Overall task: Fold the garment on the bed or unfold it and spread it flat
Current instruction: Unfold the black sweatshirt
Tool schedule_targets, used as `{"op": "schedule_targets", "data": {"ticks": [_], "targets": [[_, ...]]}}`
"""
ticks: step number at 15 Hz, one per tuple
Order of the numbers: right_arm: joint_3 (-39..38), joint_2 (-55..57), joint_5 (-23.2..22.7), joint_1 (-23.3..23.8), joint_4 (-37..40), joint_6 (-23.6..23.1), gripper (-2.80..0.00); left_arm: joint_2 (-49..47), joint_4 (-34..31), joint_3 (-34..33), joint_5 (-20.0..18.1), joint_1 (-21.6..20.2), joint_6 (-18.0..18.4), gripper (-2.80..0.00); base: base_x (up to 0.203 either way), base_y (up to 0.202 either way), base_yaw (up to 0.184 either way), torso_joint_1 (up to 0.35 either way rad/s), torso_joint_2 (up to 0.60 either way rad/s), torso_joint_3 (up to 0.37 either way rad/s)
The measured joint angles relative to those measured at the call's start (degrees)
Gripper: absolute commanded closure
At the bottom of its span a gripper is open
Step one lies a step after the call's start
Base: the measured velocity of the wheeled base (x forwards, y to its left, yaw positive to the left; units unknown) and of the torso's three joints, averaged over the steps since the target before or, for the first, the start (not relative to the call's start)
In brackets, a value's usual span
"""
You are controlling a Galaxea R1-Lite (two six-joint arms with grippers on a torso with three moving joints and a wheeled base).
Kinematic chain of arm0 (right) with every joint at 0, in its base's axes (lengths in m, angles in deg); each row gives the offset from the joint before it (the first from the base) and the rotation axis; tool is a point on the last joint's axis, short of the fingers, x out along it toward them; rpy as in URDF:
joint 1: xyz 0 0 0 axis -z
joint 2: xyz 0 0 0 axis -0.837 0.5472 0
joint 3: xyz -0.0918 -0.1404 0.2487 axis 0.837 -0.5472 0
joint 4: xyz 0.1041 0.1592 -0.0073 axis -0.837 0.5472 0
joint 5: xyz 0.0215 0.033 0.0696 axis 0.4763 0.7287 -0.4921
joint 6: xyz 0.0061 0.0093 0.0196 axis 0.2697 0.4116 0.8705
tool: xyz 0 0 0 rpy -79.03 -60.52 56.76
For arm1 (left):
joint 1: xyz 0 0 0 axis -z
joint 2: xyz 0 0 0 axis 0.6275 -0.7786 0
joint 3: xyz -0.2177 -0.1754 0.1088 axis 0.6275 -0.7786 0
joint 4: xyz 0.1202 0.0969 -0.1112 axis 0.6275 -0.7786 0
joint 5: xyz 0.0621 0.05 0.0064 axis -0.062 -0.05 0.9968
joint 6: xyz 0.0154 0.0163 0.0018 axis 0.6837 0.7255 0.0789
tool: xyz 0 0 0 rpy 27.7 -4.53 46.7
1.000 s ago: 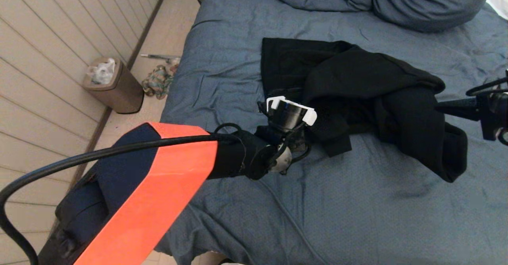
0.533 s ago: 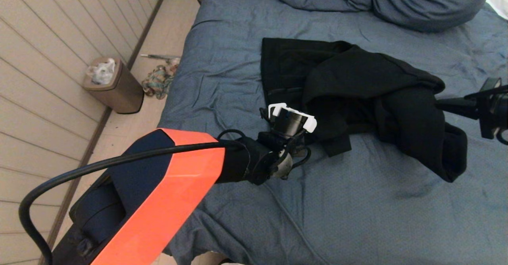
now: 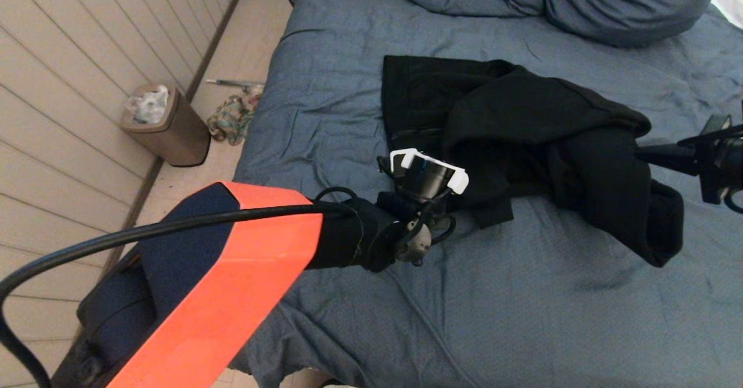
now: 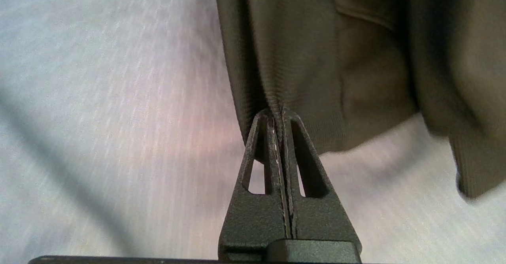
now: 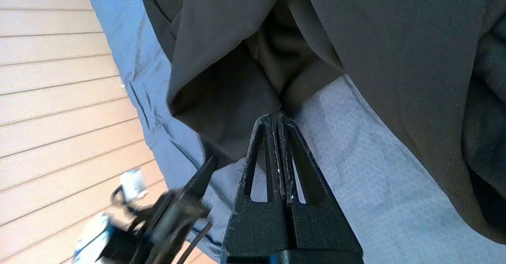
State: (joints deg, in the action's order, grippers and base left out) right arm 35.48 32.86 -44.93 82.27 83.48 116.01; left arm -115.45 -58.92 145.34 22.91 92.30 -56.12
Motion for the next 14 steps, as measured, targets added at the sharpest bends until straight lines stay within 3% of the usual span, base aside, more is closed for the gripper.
{"op": "schedule_targets", "data": {"ticks": [7, 14], "targets": [[-0.16, 0.24, -0.11, -0.08, 0.07, 0.01, 0.00, 14.88, 0.80, -23.99, 0.81, 1.28, -3.30, 0.00, 0.000, 0.000, 0.000, 0.000, 0.00, 0.000], [-0.46, 0.07, -1.01, -0.16, 0.20, 0.04, 0.00, 35.65, 11.28, -61.28, 1.58, 1.34, -4.43, 0.00, 0.000, 0.000, 0.000, 0.000, 0.00, 0.000]]}}
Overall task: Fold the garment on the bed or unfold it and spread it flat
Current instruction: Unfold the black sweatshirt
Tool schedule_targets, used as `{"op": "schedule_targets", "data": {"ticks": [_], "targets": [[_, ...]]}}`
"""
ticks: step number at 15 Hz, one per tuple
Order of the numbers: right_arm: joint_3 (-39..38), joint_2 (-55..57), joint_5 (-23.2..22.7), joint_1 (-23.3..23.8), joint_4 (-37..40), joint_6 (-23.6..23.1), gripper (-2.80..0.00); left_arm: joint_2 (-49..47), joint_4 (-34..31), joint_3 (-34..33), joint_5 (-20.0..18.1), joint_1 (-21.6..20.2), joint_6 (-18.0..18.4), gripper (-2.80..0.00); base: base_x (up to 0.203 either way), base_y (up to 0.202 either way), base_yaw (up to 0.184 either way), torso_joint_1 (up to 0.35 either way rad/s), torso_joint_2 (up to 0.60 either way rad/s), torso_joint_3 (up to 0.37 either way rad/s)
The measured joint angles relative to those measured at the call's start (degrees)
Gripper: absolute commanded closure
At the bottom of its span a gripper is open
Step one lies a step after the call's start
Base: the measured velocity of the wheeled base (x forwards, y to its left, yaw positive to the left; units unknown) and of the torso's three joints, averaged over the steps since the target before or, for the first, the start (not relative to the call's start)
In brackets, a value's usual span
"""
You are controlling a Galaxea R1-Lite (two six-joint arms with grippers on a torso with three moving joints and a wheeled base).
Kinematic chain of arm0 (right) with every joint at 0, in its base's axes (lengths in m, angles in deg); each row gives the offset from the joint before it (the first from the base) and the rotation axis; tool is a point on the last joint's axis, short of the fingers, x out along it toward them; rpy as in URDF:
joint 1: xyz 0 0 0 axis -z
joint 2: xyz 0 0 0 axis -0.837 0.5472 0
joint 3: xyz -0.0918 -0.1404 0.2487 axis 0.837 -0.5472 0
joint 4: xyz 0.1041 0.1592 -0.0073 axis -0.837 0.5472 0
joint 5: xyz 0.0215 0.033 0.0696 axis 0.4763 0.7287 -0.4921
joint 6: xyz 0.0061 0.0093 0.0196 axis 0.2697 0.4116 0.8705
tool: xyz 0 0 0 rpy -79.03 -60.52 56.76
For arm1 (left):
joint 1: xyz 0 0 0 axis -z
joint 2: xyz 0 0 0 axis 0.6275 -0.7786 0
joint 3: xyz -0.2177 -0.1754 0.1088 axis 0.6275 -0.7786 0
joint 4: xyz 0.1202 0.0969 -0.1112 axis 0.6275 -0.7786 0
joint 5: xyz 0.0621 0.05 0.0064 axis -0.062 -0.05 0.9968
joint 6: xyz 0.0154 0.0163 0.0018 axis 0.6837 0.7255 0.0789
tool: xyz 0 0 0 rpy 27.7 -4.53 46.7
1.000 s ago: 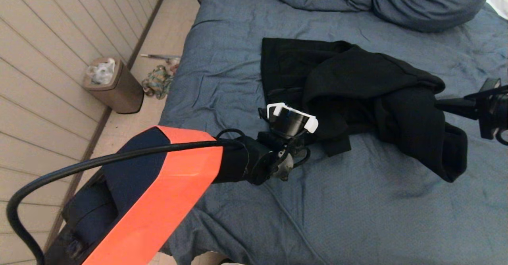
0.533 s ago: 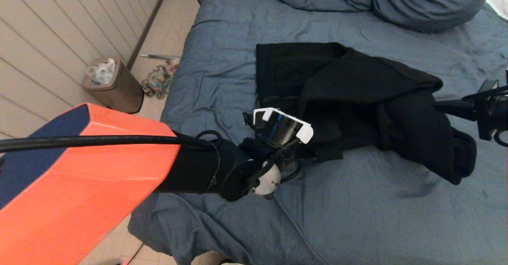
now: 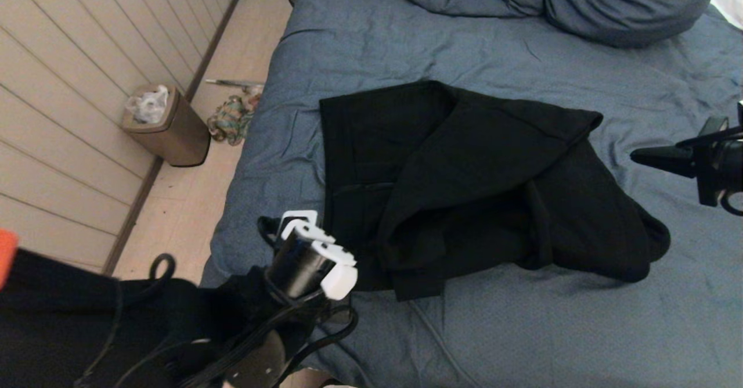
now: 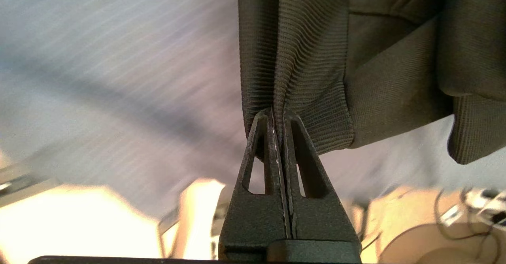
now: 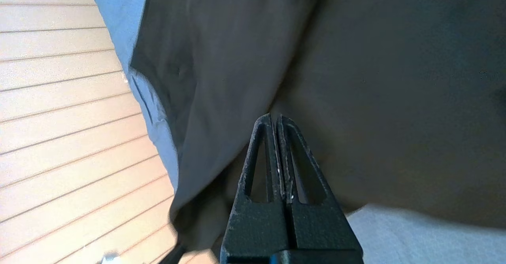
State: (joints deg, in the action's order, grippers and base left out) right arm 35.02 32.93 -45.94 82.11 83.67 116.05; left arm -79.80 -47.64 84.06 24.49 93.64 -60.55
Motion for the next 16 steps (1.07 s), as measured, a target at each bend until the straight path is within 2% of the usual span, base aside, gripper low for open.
{"op": "schedule_targets", "data": {"ticks": [4, 6, 11, 12, 16], "targets": [[-0.13, -0.09, -0.06, -0.07, 0.07, 0.02, 0.00, 13.32, 2.66, -17.57, 1.50, 0.26, -0.09, 0.00, 0.000, 0.000, 0.000, 0.000, 0.00, 0.000], [-0.17, -0.05, -0.11, -0.12, 0.10, 0.02, 0.00, 16.84, 2.90, -23.46, 1.37, 1.59, -0.96, 0.00, 0.000, 0.000, 0.000, 0.000, 0.00, 0.000], [-0.17, 0.17, -0.09, -0.21, 0.10, 0.01, 0.00, 17.63, 3.56, -25.93, -3.84, 2.44, -1.51, 0.00, 0.000, 0.000, 0.000, 0.000, 0.00, 0.000], [-0.17, 0.25, -0.06, -0.18, 0.05, 0.00, 0.00, 17.02, 4.82, -26.10, -3.92, 2.45, -1.55, -2.80, 0.000, 0.000, 0.000, 0.000, 0.00, 0.000], [-0.09, 0.41, -0.06, -0.12, 0.00, 0.01, 0.00, 15.06, 11.97, -26.84, -2.70, 2.50, -0.92, -2.80, 0.000, 0.000, 0.000, 0.000, 0.00, 0.000]]}}
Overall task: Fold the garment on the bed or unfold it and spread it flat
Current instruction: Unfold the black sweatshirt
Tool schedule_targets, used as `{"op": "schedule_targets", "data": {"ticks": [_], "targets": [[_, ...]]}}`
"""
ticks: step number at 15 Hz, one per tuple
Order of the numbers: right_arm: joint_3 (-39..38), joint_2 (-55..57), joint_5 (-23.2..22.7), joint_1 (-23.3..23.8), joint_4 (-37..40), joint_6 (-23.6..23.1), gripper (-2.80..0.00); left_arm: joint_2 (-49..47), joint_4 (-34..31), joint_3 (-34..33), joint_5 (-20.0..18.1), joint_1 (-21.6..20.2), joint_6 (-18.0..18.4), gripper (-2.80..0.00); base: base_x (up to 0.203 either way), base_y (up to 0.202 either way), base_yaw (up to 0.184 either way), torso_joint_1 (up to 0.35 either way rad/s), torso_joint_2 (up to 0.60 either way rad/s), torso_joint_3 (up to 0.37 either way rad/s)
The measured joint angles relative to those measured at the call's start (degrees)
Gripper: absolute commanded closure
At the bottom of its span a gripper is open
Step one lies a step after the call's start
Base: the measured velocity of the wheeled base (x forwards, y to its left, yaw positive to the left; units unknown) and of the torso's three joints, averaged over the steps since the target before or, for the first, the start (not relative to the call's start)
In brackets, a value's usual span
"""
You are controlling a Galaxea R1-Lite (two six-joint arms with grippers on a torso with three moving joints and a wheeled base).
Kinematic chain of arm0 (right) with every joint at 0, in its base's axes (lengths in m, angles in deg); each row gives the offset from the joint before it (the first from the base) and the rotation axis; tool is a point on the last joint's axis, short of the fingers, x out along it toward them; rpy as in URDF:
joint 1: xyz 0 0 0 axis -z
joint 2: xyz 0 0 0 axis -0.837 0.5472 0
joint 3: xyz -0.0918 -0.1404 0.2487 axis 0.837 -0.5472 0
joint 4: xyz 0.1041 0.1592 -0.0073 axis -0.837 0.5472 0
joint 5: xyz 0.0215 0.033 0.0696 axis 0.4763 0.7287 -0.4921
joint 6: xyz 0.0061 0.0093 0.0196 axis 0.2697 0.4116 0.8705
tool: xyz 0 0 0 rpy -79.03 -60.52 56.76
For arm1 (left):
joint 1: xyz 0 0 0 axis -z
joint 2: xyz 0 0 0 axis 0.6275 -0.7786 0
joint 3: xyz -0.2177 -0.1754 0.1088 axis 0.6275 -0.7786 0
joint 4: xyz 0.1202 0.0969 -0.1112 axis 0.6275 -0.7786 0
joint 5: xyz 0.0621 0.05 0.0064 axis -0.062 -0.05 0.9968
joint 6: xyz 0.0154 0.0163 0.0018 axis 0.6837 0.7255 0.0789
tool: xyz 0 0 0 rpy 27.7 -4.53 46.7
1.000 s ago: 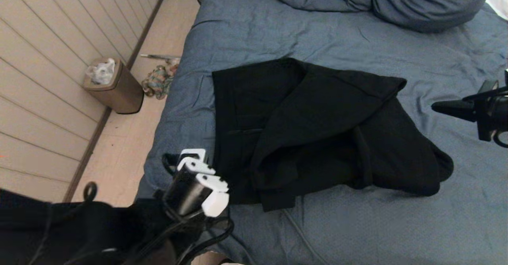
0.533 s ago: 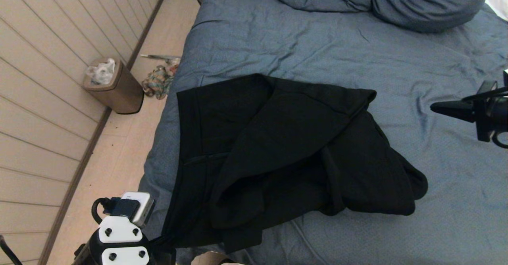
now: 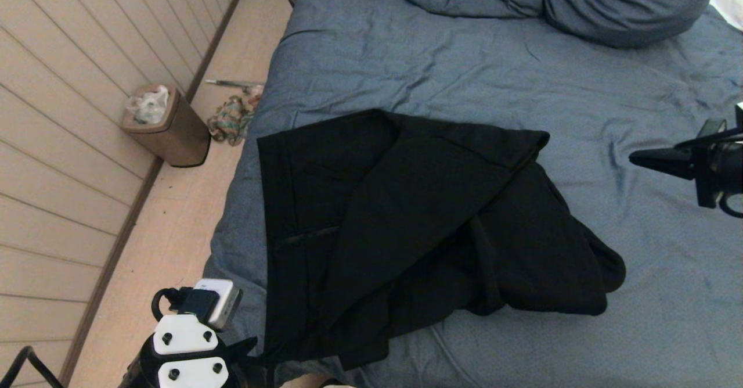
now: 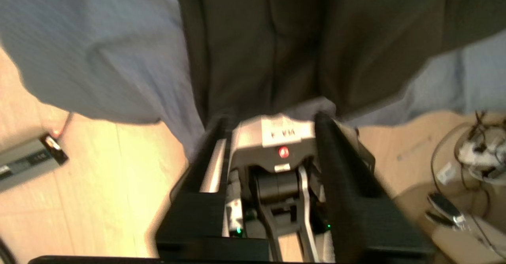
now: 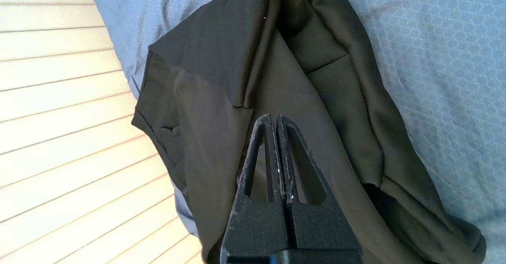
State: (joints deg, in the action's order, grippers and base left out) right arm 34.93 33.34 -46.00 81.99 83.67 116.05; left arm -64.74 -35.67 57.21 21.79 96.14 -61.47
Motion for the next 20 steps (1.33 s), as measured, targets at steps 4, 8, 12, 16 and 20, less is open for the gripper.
{"op": "schedule_targets", "data": {"ticks": [4, 8, 12, 16, 20], "targets": [[0.02, 0.09, 0.00, -0.02, -0.04, 0.02, 0.00, 5.45, -0.78, 2.75, 3.08, -0.05, 5.27, -2.80, 0.000, 0.000, 0.000, 0.000, 0.00, 0.000], [-1.19, -0.24, -1.35, -1.60, 0.05, -0.30, 0.00, 3.70, -3.31, 12.06, 1.03, -0.06, 7.42, 0.00, 0.000, 0.000, 0.000, 0.000, 0.00, 0.000], [-3.28, -1.29, -1.93, -7.14, 0.94, -0.51, 0.00, -6.31, -6.95, 26.85, -1.23, -1.96, 4.31, 0.00, 0.000, 0.000, 0.000, 0.000, 0.00, 0.000], [-2.03, -2.59, 2.33, -17.34, 14.75, -10.81, 0.00, -12.01, -18.28, 35.90, -11.34, -12.77, -3.14, 0.00, 0.000, 0.000, 0.000, 0.000, 0.00, 0.000], [2.32, -1.12, 18.75, -32.02, 25.04, -22.35, 0.00, -9.07, -20.92, 35.51, -23.74, -23.30, -6.22, 0.00, 0.000, 0.000, 0.000, 0.000, 0.00, 0.000]]}}
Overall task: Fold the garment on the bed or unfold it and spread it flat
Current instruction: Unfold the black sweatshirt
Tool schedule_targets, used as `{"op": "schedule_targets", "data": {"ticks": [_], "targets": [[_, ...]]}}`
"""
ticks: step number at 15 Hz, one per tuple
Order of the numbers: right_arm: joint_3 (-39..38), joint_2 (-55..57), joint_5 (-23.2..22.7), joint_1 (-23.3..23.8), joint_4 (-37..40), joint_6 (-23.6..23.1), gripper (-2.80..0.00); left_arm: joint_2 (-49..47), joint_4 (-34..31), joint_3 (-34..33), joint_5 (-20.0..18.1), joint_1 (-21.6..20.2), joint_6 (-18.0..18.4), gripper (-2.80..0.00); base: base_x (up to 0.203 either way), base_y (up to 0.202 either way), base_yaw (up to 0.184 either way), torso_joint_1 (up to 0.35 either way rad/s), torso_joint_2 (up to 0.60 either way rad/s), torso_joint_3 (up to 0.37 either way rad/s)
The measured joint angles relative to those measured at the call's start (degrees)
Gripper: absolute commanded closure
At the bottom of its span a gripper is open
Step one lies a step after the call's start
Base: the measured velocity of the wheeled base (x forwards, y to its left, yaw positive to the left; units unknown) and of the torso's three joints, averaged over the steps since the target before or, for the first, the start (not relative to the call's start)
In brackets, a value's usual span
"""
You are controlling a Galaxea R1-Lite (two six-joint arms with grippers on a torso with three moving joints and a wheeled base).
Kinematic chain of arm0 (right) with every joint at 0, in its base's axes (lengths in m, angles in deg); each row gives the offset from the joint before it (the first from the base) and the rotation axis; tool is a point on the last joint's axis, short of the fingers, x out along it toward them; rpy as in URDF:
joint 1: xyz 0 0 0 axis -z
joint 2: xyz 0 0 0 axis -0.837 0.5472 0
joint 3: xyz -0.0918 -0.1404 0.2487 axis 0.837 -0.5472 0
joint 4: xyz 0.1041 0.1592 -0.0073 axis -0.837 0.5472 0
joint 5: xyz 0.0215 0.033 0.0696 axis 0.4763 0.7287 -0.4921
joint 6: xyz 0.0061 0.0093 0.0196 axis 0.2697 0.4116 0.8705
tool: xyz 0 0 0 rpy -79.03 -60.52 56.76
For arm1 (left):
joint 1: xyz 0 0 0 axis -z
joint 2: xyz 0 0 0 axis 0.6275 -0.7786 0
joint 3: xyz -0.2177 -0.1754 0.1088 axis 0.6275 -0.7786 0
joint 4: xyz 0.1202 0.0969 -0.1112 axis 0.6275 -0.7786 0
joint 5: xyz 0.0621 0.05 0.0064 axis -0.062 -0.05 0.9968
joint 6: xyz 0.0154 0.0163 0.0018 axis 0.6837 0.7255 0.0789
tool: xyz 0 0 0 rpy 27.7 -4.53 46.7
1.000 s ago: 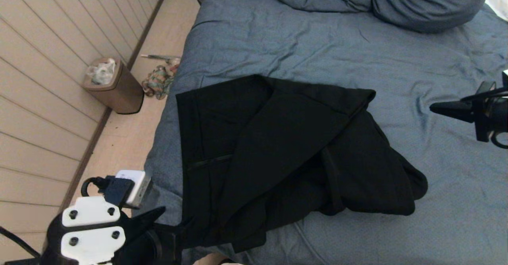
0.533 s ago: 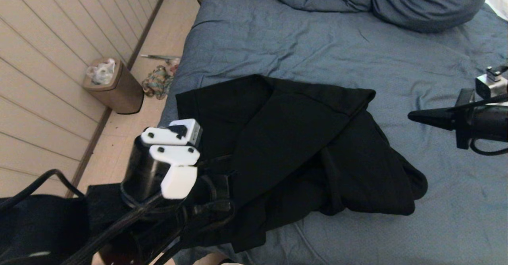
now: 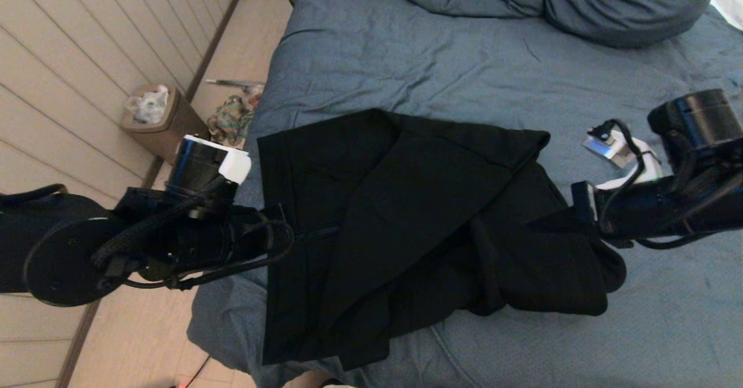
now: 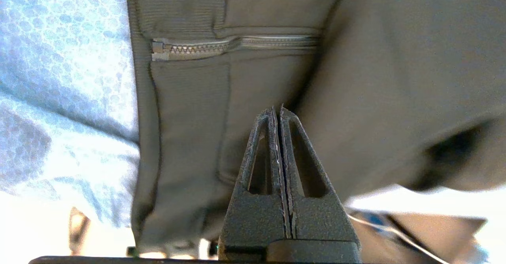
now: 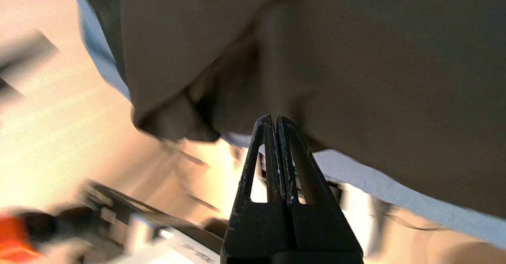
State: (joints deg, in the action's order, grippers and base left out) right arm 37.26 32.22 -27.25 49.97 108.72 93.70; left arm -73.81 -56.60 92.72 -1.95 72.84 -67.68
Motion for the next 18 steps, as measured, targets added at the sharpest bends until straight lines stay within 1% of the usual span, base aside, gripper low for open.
{"op": "schedule_targets", "data": {"ticks": [1, 2, 5, 6, 7, 9, 11, 13, 16, 18], "targets": [[1.45, 0.59, 3.25, -4.03, 1.10, -0.83, 0.00, 1.29, -0.16, -0.53, -2.67, -1.51, -0.23, 0.00, 0.000, 0.000, 0.000, 0.000, 0.00, 0.000], [2.88, 1.37, 7.74, -8.61, 2.12, -2.19, 0.00, 2.28, 0.07, -1.41, -4.13, -2.45, -0.30, 0.00, 0.000, 0.000, 0.000, 0.000, 0.00, 0.000], [7.15, 4.86, 26.41, -22.05, 3.12, -9.20, 0.00, 2.90, 0.61, -2.57, -4.22, -3.24, -0.52, 0.00, 0.000, 0.000, 0.000, 0.000, 0.00, 0.000], [8.80, 5.99, 31.19, -25.78, 3.19, -11.23, -2.80, 2.93, 0.62, -2.66, -4.39, -3.28, -0.57, 0.00, 0.000, 0.000, 0.000, 0.000, 0.00, 0.000], [9.87, 6.96, 34.31, -28.80, 3.25, -13.23, -2.80, 3.15, 0.67, -2.72, -4.46, -3.35, -0.55, 0.00, 0.000, 0.000, 0.000, 0.000, 0.00, 0.000], [11.19, 9.09, 38.35, -32.97, 3.28, -17.01, -2.80, 3.67, 0.74, -3.18, -4.54, -3.39, -0.56, 0.00, 0.000, 0.000, 0.000, 0.000, 0.00, 0.000], [11.20, 11.27, 40.34, -35.55, 3.25, -19.35, -2.80, 3.78, 1.14, -3.45, -4.56, -3.41, -0.55, 0.00, 0.000, 0.000, 0.000, 0.000, 0.00, 0.000], [10.52, 13.34, 41.78, -36.89, 2.72, -21.19, -2.80, 3.64, 1.19, -3.51, -4.67, -3.41, -0.49, 0.00, 0.000, 0.000, 0.000, 0.000, 0.00, 0.000], [9.41, 17.03, 45.76, -39.14, -3.05, -22.15, -2.80, 3.31, 1.19, -3.56, -4.67, -3.41, -0.54, 0.00, 0.000, 0.000, 0.000, 0.000, 0.00, 0.000], [6.81, 18.79, 50.59, -40.02, -10.49, -23.95, -2.80, 3.23, 1.17, -3.56, -4.64, -3.44, -0.56, 0.00, 0.000, 0.000, 0.000, 0.000, 0.00, 0.000]]}}
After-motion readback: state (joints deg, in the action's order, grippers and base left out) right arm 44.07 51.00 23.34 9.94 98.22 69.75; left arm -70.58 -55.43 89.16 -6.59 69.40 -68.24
